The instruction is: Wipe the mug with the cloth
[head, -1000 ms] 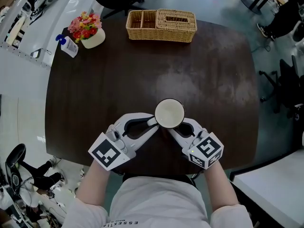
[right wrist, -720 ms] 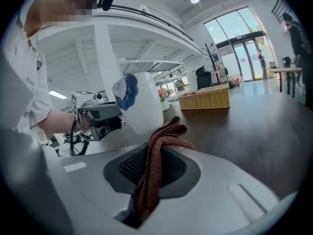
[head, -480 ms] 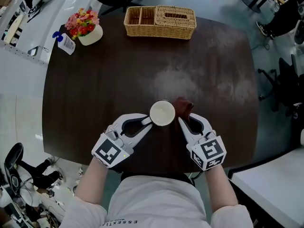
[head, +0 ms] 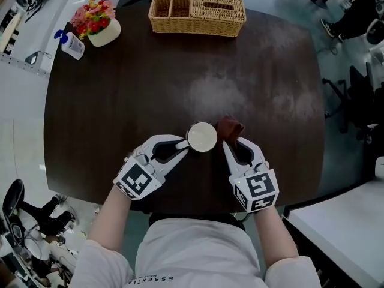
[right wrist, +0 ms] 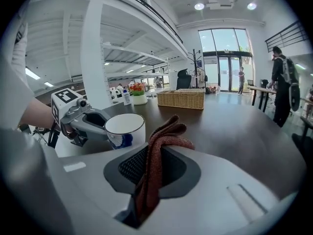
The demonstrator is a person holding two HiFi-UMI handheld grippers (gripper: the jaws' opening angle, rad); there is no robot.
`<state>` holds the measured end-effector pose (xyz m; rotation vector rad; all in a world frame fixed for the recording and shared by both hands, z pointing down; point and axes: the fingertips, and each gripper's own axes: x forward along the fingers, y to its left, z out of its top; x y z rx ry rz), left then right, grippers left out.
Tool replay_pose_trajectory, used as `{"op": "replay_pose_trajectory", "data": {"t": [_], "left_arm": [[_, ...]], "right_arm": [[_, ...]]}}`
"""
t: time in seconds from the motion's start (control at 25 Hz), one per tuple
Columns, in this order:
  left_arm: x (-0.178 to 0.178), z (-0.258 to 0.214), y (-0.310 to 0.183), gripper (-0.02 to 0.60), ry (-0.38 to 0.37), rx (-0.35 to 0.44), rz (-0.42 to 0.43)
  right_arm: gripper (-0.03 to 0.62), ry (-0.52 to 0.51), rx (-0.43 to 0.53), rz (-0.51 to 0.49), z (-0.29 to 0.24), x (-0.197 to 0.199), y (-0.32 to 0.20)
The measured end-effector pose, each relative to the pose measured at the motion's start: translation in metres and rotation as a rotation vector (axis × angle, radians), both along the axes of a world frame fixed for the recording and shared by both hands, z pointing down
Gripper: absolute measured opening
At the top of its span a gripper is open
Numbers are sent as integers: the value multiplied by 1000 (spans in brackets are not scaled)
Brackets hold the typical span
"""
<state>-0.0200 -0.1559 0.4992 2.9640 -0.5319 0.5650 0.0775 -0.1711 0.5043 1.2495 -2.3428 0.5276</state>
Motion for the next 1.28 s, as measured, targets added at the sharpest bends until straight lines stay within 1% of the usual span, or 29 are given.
{"op": "replay_pose_trajectory", "data": {"t": [0.12,0.36,0.48,0.56,0.64,0.76,0.88,0.96,1.0,1.04,1.12,1.28], "left_arm": [[-1,7,0,64,4,-4,24],[-6,12,-3,66,48,-14,41],[-6,14,-2,66,39,-8,27],[-7,12,-4,67,37,3,-1],[-11,4,-5,95,60,20,-46],[-23,-17,-6,101,119,42,-130],[-36,-50,-6,101,183,60,-265],[-44,-68,-3,94,179,92,-359],[-47,-75,-2,61,163,115,-408],[-50,-83,-1,10,150,133,-456],[-50,-99,7,0,151,148,-520],[-44,-132,28,0,163,169,-596]], "right_arm": [[80,1,-4,4,1,1,1],[80,10,-12,-2,1,1,4],[80,6,-16,-7,1,-2,7],[80,1,-22,-6,1,-3,8],[80,1,-25,2,2,-4,10],[80,-2,-13,15,-1,-4,11],[80,-11,18,32,-13,-1,13],[80,-15,42,44,-23,1,16],[80,-15,55,52,-29,2,18],[80,-15,67,58,-34,3,21],[80,-15,88,66,-46,4,30],[80,-13,136,70,-69,7,47]]}}
